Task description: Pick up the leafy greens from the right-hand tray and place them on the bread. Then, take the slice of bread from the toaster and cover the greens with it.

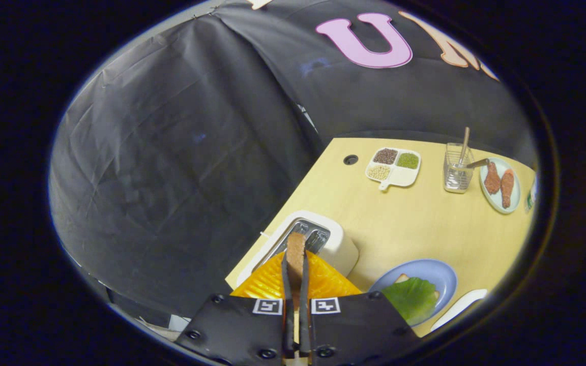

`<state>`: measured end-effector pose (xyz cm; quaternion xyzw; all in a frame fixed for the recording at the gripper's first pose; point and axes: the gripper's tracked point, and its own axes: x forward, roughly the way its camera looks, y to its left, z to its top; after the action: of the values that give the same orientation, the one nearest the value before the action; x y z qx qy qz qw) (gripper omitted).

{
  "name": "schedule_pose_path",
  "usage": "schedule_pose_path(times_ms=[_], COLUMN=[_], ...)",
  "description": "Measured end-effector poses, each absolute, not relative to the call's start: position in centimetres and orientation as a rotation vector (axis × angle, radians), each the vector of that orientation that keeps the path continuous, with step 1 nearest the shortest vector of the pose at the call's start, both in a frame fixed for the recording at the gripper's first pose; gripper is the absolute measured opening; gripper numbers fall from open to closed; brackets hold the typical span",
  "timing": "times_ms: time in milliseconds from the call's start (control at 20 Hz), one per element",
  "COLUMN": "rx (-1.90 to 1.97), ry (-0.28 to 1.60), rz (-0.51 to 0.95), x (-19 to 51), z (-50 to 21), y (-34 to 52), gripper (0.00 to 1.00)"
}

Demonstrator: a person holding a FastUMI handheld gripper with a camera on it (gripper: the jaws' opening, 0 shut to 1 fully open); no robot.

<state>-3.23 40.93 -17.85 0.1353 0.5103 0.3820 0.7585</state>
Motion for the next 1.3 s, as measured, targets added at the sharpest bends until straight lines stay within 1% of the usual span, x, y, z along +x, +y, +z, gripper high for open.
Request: schedule_pose_path(times_ms=[300,550,1050,1300], rx=[0.352,0.386,0.489,0.531], ry=[1.086,1.082,1.129,1.153], rz=[0.851,0.806,0.629,0.601], x=[-3.6,-3.4,-2.8,-3.3], z=[-16.5,-17.5,-23.5,-26.4], y=[38.4,35.4,28.6,27.5], gripper=[0.07,0.07,0.07,0.07])
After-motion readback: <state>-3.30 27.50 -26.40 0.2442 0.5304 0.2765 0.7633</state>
